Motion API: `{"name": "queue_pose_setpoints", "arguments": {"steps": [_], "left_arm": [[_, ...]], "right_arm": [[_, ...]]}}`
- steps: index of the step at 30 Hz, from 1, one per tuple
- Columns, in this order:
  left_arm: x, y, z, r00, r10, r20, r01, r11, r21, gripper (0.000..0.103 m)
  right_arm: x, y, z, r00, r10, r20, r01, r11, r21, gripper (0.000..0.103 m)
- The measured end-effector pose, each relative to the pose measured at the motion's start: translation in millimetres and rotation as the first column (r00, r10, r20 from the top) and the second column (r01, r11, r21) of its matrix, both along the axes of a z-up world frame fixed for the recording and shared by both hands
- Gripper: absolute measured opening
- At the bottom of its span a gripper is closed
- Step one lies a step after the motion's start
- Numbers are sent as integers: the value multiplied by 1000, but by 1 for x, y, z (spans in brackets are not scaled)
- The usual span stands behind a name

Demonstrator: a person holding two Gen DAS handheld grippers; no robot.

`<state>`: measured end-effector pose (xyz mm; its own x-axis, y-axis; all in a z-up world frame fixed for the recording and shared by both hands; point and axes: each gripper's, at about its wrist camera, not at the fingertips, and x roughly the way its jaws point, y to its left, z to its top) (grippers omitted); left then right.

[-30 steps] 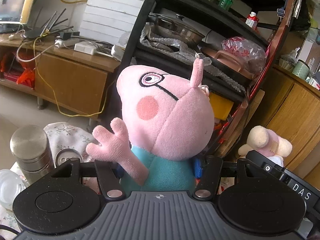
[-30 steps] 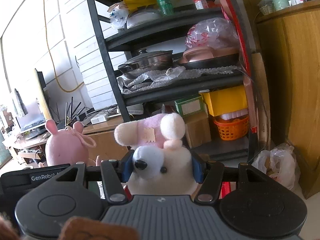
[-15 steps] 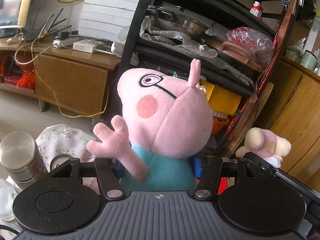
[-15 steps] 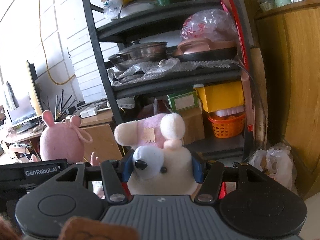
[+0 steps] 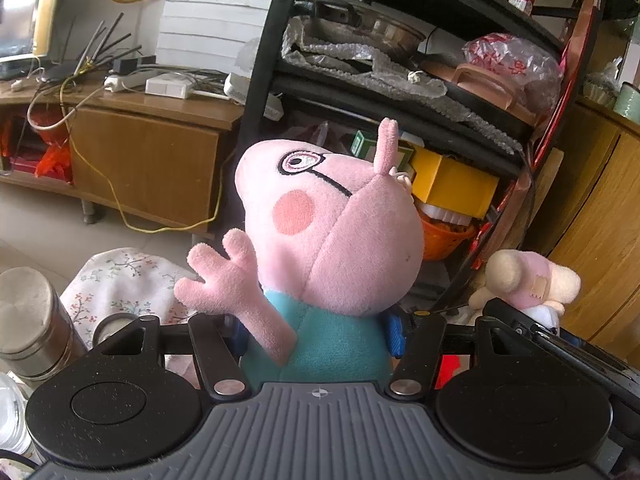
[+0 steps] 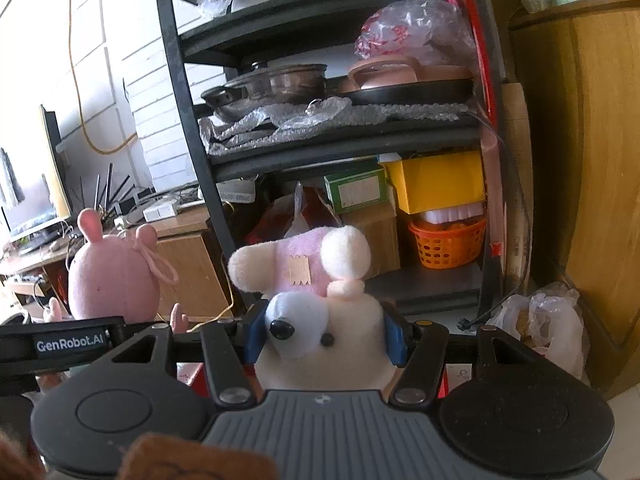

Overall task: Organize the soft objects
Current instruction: 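Lower the pig into the red box with the left gripper while the right gripper drops the bunny there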

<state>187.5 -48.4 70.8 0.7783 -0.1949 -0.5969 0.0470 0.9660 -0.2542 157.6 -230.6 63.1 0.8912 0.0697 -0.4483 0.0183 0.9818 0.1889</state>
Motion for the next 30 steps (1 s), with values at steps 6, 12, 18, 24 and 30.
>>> {"name": "queue_pose_setpoints", "arguments": {"steps": [6,12,18,24,30], "left_arm": [[11,0,-10,999,12,-34,-12,1000,8,64],[13,0,-16,999,28,-31,-27,999,44,82],[9,1,-14,999,29,-38,-27,997,67,85],[-7,7,-7,999,16,-43,-13,998,61,86],[-27,8,-3,999,-3,-42,7,996,91,89]], "right_arm": [[13,0,-12,1000,3,-28,-4,1000,-16,30],[21,-4,-22,999,-11,-50,10,1000,-18,39],[23,-8,-25,997,-18,-73,18,1000,11,41],[8,-6,-11,999,-18,-48,18,1000,6,44],[-14,-3,2,999,-17,-44,16,1000,-14,48]]}}
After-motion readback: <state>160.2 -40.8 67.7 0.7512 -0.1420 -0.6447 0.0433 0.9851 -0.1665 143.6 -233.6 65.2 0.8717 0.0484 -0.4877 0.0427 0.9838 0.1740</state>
